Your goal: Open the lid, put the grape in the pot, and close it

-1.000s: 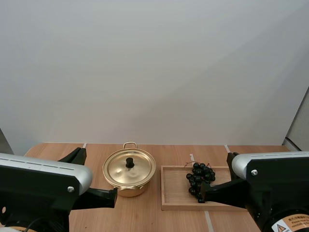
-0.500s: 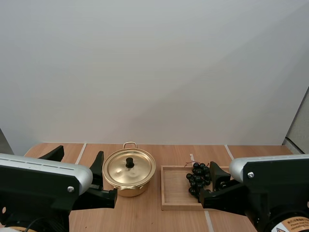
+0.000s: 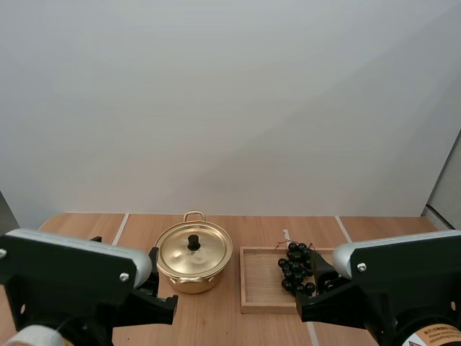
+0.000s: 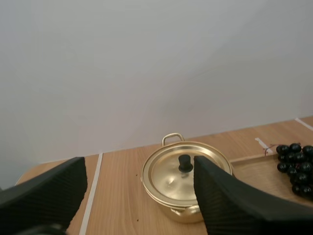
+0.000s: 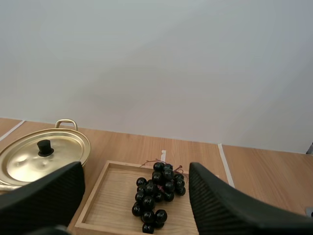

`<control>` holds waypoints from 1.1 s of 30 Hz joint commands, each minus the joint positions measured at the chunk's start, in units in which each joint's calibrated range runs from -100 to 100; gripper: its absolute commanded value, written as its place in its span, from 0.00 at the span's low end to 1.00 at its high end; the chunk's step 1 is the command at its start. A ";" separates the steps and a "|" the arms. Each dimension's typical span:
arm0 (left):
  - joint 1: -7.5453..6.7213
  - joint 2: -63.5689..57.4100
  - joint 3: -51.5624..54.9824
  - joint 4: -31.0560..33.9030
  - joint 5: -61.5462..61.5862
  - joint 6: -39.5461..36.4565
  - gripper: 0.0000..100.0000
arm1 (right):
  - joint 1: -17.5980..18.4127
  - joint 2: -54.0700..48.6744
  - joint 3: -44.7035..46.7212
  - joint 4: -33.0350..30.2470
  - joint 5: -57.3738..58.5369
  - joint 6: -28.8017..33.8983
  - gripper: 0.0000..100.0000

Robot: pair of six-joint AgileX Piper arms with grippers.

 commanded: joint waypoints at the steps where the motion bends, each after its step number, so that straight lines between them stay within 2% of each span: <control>1: 0.09 10.34 -5.87 -0.20 5.00 4.25 1.00 | -0.15 3.24 -1.11 0.02 0.48 -1.92 1.00; 7: 0.09 28.09 -16.30 -2.43 8.74 11.93 1.00 | -0.15 13.03 -4.19 0.12 1.20 -1.92 1.00; 15: 0.09 49.05 -23.43 -11.63 9.84 22.87 1.00 | -0.15 25.23 -9.85 0.12 6.49 -1.92 1.00; 22: -0.02 63.56 -26.81 -21.01 10.40 33.05 1.00 | -0.15 26.31 -10.14 0.12 6.93 -2.21 1.00; 28: -0.15 75.15 -32.33 -21.30 10.46 33.91 1.00 | -0.15 26.31 -10.14 0.12 6.91 -2.31 1.00; 33: -2.66 81.69 -35.31 -18.49 8.98 33.91 1.00 | -0.15 26.31 -10.14 0.12 6.91 -2.42 1.00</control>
